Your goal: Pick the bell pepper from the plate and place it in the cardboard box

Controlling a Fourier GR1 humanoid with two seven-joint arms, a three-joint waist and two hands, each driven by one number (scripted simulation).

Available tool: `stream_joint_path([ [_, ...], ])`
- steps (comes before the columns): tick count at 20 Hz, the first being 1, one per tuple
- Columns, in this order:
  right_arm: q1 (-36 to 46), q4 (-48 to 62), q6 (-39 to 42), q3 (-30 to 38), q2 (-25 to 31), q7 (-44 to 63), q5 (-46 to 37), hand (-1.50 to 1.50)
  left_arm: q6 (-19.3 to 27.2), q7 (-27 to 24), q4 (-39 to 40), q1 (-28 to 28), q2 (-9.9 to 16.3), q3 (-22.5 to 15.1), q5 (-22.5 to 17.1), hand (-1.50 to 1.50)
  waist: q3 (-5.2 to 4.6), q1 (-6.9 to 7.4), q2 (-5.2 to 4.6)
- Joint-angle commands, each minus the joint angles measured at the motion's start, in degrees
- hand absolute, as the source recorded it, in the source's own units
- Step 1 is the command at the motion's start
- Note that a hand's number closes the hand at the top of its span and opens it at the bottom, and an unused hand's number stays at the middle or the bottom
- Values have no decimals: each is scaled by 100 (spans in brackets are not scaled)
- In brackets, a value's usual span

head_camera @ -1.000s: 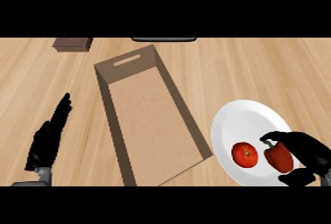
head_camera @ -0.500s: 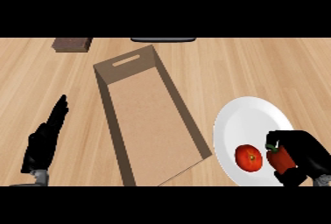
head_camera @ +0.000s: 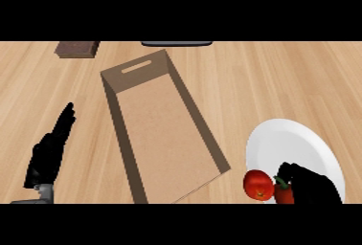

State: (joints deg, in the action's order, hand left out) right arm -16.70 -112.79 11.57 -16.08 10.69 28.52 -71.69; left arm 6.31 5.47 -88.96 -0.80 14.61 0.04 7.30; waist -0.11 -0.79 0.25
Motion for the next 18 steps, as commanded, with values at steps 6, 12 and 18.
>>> stream_joint_path([
  [6, -127, -1483, 415, -433, -227, 744, -540, 150, -148, 178, -266, -41, -65, 72, 26, 0, 10, 66, -15],
  [12, 450, -2329, -122, -1250, -917, 394, -35, 150, -111, 101, 159, 230, -80, 49, 86, 0, 10, 50, -21],
  [18, 1812, -2437, 320, -1481, -1063, 991, 463, 150, -77, -36, 64, 38, -204, -61, 204, 0, 8, 131, -28],
])
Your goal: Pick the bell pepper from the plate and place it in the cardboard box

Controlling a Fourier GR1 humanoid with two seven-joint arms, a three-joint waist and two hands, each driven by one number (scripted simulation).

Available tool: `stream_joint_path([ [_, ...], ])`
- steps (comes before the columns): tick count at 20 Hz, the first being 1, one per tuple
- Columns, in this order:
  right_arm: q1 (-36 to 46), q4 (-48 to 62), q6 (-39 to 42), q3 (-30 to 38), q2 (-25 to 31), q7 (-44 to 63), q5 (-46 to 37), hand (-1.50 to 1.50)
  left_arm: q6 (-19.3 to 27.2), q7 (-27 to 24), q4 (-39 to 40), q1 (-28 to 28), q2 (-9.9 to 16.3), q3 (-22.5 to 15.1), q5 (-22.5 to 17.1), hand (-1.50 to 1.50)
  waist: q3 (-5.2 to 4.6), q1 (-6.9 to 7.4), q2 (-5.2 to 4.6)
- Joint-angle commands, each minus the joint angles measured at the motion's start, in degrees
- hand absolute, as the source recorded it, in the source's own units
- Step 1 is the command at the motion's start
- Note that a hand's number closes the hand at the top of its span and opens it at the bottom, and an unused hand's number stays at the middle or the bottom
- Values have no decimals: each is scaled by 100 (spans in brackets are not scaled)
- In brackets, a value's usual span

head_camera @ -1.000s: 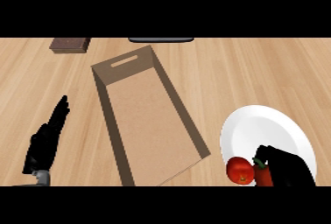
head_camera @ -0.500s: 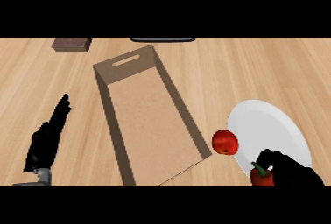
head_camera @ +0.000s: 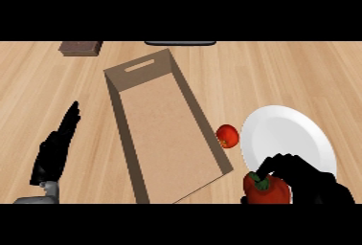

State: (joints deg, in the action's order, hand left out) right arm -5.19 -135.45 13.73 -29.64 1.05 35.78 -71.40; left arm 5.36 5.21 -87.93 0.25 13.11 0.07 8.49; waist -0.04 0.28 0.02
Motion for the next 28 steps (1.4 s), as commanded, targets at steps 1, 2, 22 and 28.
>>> stream_joint_path([
  [1, 1140, -194, 385, 73, -99, 503, 698, 150, -142, -47, -9, 29, 66, 66, -68, 0, -1, 47, -13],
  [2, 1284, 187, 75, -221, -101, 681, 669, 150, -6, -231, 252, 58, -70, -12, 84, 0, -1, 27, -14],
  [22, 5846, 5264, -1823, -60, -104, 2629, 2806, 150, -237, 217, -150, 151, -43, 83, 97, 0, 0, 153, -20],
  [28, 6073, 6958, -2519, -107, -104, 1961, 3269, 150, -246, 256, -152, 218, -92, 140, 71, 0, 1, 162, -36],
])
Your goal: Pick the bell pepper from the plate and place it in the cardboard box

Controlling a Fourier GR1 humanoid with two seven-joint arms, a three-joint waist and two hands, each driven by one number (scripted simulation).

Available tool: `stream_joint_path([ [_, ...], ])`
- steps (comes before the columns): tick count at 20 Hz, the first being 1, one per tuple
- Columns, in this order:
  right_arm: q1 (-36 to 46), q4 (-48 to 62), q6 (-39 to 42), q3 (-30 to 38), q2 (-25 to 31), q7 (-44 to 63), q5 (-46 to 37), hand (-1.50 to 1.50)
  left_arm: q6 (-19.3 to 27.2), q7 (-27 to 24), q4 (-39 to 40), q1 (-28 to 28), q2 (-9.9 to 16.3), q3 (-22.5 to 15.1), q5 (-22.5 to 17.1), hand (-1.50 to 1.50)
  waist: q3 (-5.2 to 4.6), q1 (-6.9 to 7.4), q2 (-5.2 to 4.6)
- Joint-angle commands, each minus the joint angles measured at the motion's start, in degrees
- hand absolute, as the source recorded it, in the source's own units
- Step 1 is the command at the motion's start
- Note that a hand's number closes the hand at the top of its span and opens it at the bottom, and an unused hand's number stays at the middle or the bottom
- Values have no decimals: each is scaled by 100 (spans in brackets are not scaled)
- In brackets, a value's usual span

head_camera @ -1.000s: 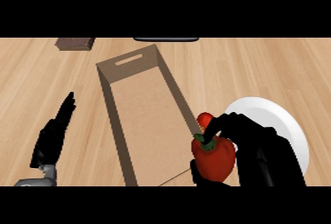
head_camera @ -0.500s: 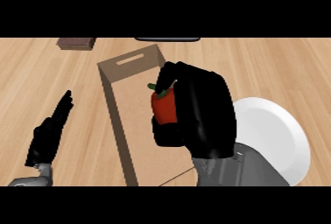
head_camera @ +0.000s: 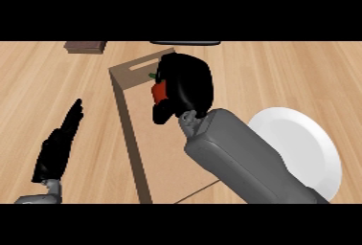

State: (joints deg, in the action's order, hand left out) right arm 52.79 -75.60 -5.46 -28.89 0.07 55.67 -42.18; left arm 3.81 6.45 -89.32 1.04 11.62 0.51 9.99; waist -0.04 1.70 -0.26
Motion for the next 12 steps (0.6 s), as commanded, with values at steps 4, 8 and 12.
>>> stream_joint_path([
  [4, 116, 1681, -1489, -328, -7, -365, 736, -150, 30, 246, -219, 50, -78, -55, 81, 0, 3, 29, -10],
  [8, 783, 2367, -2146, -691, -7, -508, 1510, -150, -42, -145, 273, 181, -67, 17, 83, 0, -1, 97, -27],
  [12, 598, 2311, -3142, -506, -7, -953, 1592, -150, -157, -301, 283, 93, 43, 185, -72, 0, 0, 110, -33],
])
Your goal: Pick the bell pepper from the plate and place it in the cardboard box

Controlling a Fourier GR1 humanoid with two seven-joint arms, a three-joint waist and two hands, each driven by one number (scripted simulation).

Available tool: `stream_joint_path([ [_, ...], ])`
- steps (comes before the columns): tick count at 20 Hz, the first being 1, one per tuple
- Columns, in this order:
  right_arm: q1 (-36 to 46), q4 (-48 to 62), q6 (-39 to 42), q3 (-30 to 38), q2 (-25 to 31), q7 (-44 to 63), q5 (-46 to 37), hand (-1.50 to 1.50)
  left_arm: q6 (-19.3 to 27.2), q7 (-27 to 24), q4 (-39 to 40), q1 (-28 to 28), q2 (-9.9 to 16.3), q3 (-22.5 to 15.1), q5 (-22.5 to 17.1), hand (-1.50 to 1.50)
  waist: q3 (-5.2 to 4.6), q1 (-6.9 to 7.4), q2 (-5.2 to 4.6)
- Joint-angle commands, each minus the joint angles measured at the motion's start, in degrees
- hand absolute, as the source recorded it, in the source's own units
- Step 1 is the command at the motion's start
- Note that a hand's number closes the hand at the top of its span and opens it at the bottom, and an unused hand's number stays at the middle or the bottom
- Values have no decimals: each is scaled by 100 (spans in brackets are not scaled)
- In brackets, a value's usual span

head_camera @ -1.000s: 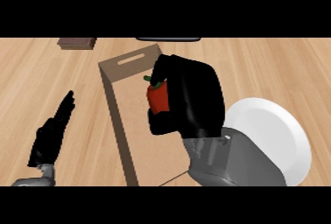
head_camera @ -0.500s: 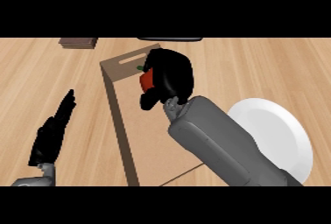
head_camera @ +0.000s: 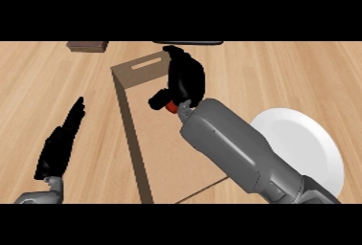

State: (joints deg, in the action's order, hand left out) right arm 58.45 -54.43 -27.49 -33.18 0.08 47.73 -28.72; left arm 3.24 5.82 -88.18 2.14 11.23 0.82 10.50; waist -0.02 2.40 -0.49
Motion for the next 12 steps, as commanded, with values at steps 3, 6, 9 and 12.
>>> stream_joint_path([
  [3, -30, 113, -1776, 454, -8, -433, 93, -150, -32, -216, 30, -266, -33, -9, -17, 0, 3, 9, -4],
  [6, -343, -402, -2017, 805, -8, -825, 216, -150, -58, -48, -55, -125, 134, 198, -76, 0, 7, -169, 42],
  [9, -710, -998, -2214, 1218, 100, -1291, 565, -150, -7, -251, 66, -222, 46, 180, -59, 0, 8, -252, 50],
  [12, -823, -1252, -2480, 1548, 173, -1384, 516, -150, -112, 27, -267, -324, 77, 178, -144, 0, 7, -236, 65],
])
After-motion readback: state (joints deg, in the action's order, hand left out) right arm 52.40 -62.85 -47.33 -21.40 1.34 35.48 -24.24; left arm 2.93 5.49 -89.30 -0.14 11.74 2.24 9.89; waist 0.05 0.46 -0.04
